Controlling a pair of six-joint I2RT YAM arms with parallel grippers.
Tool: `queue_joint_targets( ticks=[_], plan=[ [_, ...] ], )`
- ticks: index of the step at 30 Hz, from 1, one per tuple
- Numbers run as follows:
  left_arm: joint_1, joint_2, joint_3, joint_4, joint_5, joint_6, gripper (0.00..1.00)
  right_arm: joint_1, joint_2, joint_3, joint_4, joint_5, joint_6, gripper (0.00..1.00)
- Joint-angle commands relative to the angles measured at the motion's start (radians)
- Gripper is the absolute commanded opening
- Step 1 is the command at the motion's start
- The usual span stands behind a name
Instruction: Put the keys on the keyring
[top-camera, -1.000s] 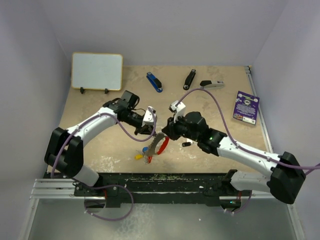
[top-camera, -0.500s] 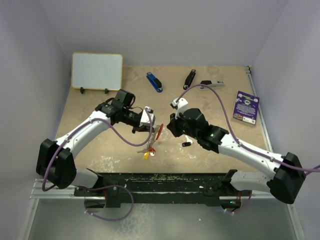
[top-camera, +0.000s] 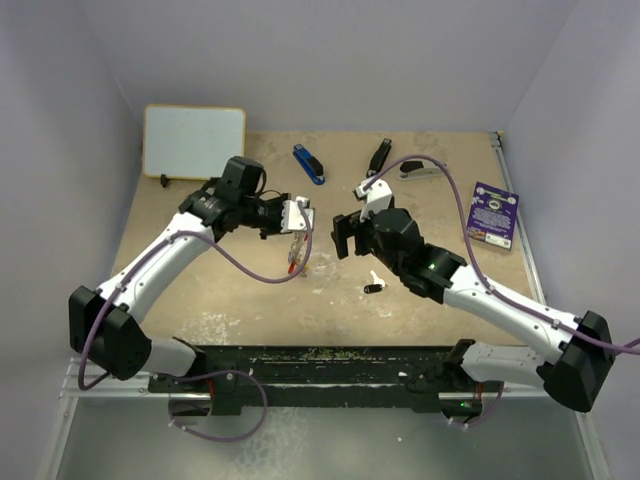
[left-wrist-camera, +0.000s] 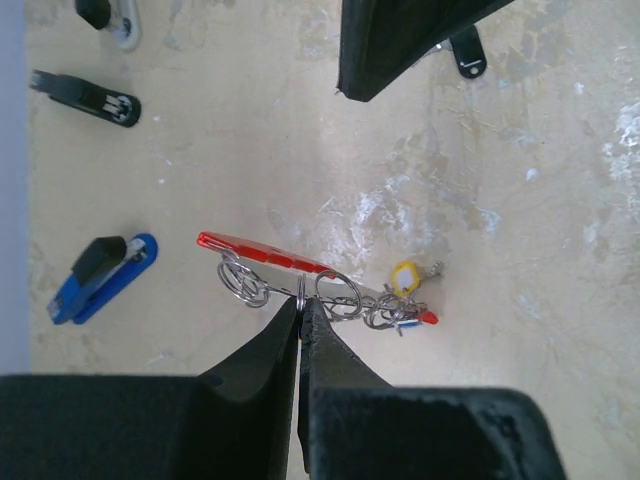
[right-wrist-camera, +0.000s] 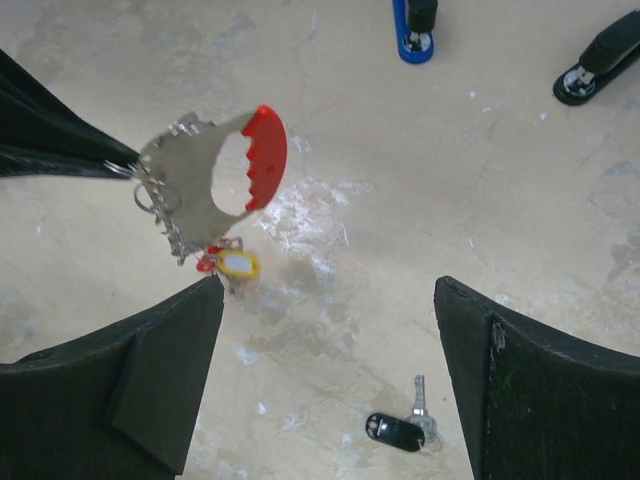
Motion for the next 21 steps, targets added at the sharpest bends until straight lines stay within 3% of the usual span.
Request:
queue_joint_targets(
  ticks=[1, 6, 10, 21],
  plan=[
    [-0.004, -0.112, -0.062, 0.166, 0.021, 0.062, 0.04, -0.001, -0.018, 0.005, -0.006, 0.024, -0.024, 0.90],
    [-0.003, -0.208, -0.257, 0.431, 0.114, 0.113, 0.04, -0.011, -0.078, -0.071, 0.061, -0.008, -0.034, 0.79],
    [-0.004, -0.270, -0.457, 0.692, 0.173, 0.113, 0.04, -0.025, -0.050, -0.057, 0.037, -0.060, -0.008, 0.59],
    [-0.003, -0.310, -0.761, 1.314, 0.143, 0.005, 0.04, -0.043, -0.032, -0.056, 0.042, -0.126, 0.044, 0.51]
  ],
)
